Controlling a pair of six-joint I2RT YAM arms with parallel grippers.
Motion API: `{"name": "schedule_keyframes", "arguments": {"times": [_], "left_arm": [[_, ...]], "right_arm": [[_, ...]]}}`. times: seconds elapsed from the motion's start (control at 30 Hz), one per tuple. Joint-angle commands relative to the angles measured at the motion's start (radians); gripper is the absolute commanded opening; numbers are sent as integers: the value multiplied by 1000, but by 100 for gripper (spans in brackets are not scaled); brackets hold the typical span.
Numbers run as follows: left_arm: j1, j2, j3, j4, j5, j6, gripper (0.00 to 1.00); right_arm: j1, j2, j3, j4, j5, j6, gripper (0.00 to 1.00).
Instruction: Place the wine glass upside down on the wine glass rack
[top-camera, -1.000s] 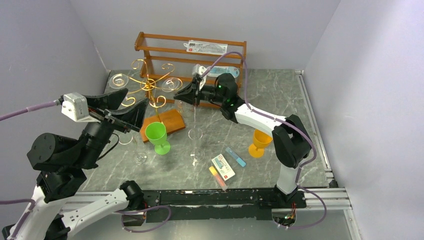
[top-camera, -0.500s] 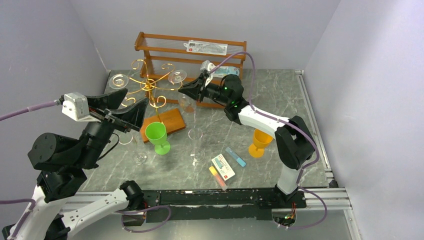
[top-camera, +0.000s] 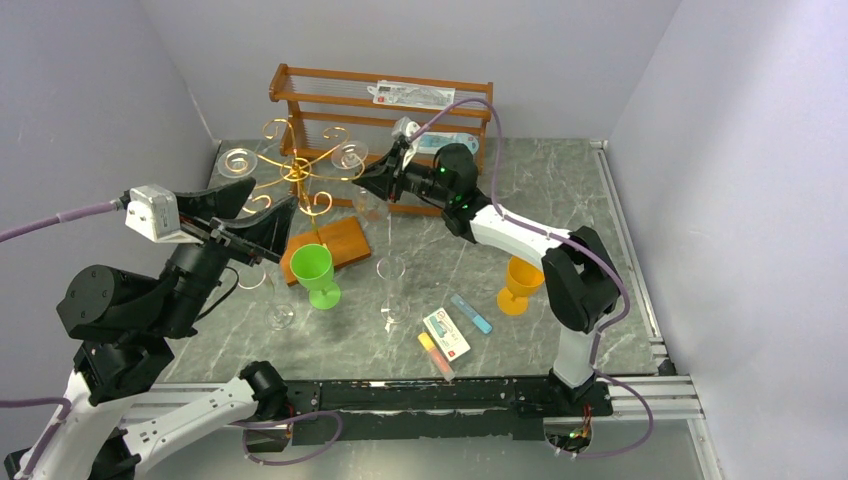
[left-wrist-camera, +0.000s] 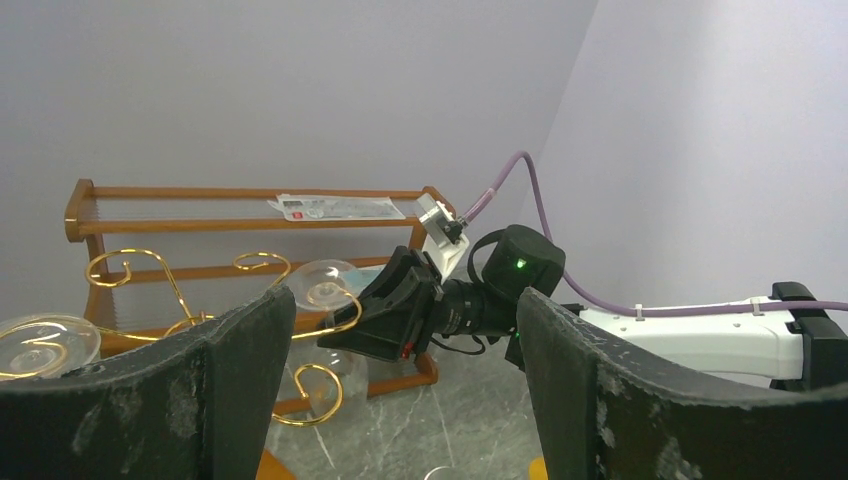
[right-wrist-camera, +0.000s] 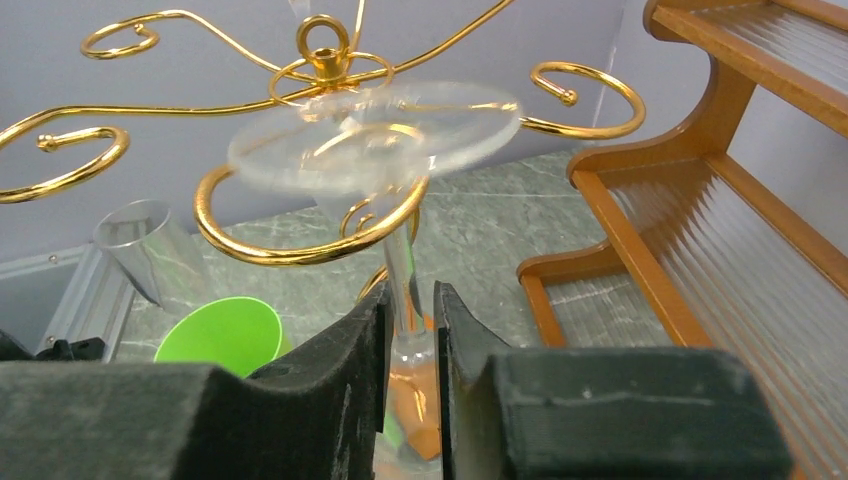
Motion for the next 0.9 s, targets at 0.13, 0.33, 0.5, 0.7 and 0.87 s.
{"name": "schedule_keyframes", "arguments": {"times": [0.13,0.33,0.5,0.7,0.87], "left_arm": [[-2,4,-8,-25,-18,7,86],[-2,3,-15,-27,-17,8,86],[-2,-2,-33,-17,-9,7,86],[-2,-5,-45,-30,-2,-8,86],[-2,-15,-64,-39,9,-33,90]], "right_arm": [[-7,-17,0,-28,3,3,37],[-10,-109,-64,-99,-19,9,47],[-9,-246,-170,-183,48,30,51],[-4,-407,-217,-481,199,100,56],[94,-472,-176,-856,444,109,58]]}}
